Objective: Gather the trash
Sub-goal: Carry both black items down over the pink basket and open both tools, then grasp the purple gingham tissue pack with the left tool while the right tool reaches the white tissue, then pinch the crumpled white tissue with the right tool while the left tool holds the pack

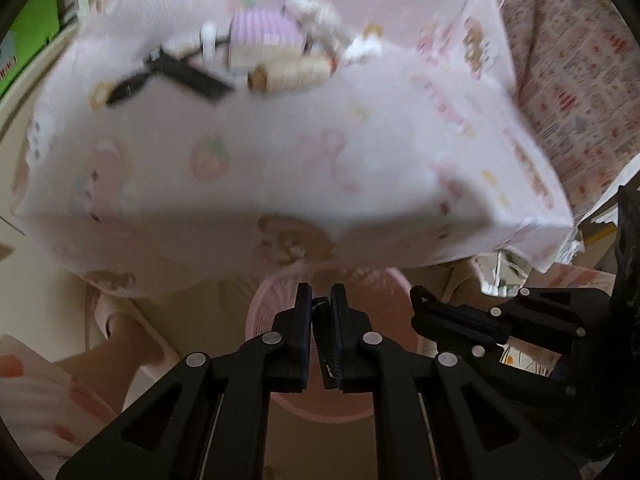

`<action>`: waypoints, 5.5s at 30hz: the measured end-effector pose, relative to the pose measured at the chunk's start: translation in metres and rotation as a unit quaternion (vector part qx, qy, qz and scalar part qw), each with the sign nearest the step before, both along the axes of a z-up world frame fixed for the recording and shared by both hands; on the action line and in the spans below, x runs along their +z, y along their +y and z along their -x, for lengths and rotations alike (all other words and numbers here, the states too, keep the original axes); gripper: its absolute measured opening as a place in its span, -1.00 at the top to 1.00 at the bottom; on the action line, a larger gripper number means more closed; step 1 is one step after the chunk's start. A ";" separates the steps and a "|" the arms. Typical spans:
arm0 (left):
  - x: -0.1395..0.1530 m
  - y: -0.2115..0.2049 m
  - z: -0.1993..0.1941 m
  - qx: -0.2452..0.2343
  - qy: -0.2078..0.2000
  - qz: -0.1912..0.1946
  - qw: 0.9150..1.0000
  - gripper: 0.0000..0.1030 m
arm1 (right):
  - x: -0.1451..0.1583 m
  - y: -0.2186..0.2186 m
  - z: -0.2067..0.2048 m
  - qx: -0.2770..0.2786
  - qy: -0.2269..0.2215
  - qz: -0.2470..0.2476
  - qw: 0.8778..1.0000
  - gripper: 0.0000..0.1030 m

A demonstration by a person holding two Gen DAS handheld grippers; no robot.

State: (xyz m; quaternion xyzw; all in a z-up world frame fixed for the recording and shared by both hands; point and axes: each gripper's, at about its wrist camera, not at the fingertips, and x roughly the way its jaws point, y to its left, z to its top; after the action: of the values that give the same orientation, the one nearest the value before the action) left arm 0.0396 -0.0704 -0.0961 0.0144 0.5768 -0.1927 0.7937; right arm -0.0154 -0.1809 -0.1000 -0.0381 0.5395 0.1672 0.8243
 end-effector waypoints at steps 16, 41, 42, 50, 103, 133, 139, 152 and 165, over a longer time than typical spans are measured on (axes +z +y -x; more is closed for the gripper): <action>-0.051 -0.008 0.002 -0.021 0.065 -0.056 0.996 0.80 | -0.080 0.004 -0.011 -0.021 0.070 0.063 0.995 0.89; -0.002 0.021 0.000 0.058 -0.053 -0.037 0.996 0.40 | -0.013 -0.008 0.002 -0.046 -0.032 0.061 0.997 -0.35; 0.006 0.024 0.002 0.073 -0.080 -0.040 0.993 0.42 | -0.006 -0.009 0.005 -0.048 -0.046 0.057 0.996 -0.35; 0.059 0.046 0.017 0.134 -0.224 -0.035 0.965 0.44 | 0.056 -0.015 0.015 -0.075 -0.141 0.011 0.987 -0.19; 0.057 -0.022 -0.136 0.031 -0.115 -0.012 0.993 -0.16 | 0.109 -0.087 -0.135 -0.181 -0.198 -0.009 0.963 -0.05; 0.107 0.010 -0.118 0.073 -0.222 0.001 0.972 0.02 | 0.094 -0.065 -0.154 -0.162 -0.169 -0.049 0.971 -0.05; 0.121 0.037 -0.121 0.101 -0.235 0.029 0.966 0.02 | 0.081 -0.045 -0.170 -0.130 -0.145 -0.074 0.978 0.02; 0.123 0.048 -0.124 0.114 -0.236 0.036 0.964 0.02 | 0.052 -0.018 -0.186 -0.107 -0.115 -0.073 0.985 0.89; 0.119 0.053 -0.103 0.113 -0.218 0.042 0.968 0.02 | 0.077 -0.034 -0.157 -0.118 -0.152 -0.077 0.978 0.96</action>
State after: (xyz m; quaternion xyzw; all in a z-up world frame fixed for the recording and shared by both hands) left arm 0.1431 -0.0174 0.0227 -0.0426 0.3788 -0.1178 0.9170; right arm 0.1420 -0.2153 -0.0230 0.0647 0.3937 0.1019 0.9113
